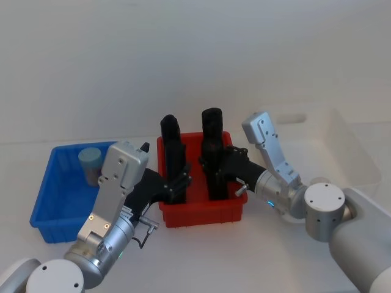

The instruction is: Pick the cotton swabs from the blue box and place them into the white box.

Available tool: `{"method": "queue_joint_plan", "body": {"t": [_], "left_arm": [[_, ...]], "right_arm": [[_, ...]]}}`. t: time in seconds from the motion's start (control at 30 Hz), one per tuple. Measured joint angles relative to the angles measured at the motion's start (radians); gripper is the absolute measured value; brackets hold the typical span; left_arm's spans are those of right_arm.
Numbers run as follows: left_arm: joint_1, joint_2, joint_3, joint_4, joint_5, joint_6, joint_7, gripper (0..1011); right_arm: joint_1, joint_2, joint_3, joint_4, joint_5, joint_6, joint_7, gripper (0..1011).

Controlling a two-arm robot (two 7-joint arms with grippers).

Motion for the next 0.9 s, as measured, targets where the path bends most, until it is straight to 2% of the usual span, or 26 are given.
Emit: {"method": "queue_joint_plan", "body": {"t": [0.2, 0.4, 0.5, 0.57, 0.7, 0.73, 0.9], "left_arm": [[0.000, 0.000, 0.000, 0.000, 0.000, 0.000, 0.000, 1004], [0.000, 0.000, 0.000, 0.000, 0.000, 0.000, 0.000, 1004], [0.000, 0.000, 0.000, 0.000, 0.000, 0.000, 0.000, 1004], [0.000, 0.000, 0.000, 0.000, 0.000, 0.000, 0.000, 1004], [0.000, 0.000, 0.000, 0.000, 0.000, 0.000, 0.000, 1004], [0.000, 0.000, 0.000, 0.000, 0.000, 0.000, 0.000, 1004], [0.000, 0.000, 0.000, 0.000, 0.000, 0.000, 0.000, 1004]], "right_arm": [[0.005, 0.000, 0.009, -0.001, 0.011, -0.010, 0.000, 461], [-0.024, 0.011, 0.018, -0.075, 0.028, 0.000, -0.010, 441], [-0.049, 0.020, 0.023, -0.141, 0.040, 0.015, -0.020, 434], [-0.079, 0.030, 0.028, -0.216, 0.054, 0.032, -0.031, 434], [-0.116, 0.044, 0.034, -0.310, 0.073, 0.057, -0.052, 434], [-0.116, 0.044, 0.034, -0.310, 0.073, 0.057, -0.052, 434], [-0.166, 0.062, 0.041, -0.436, 0.093, 0.090, -0.090, 434]]}}
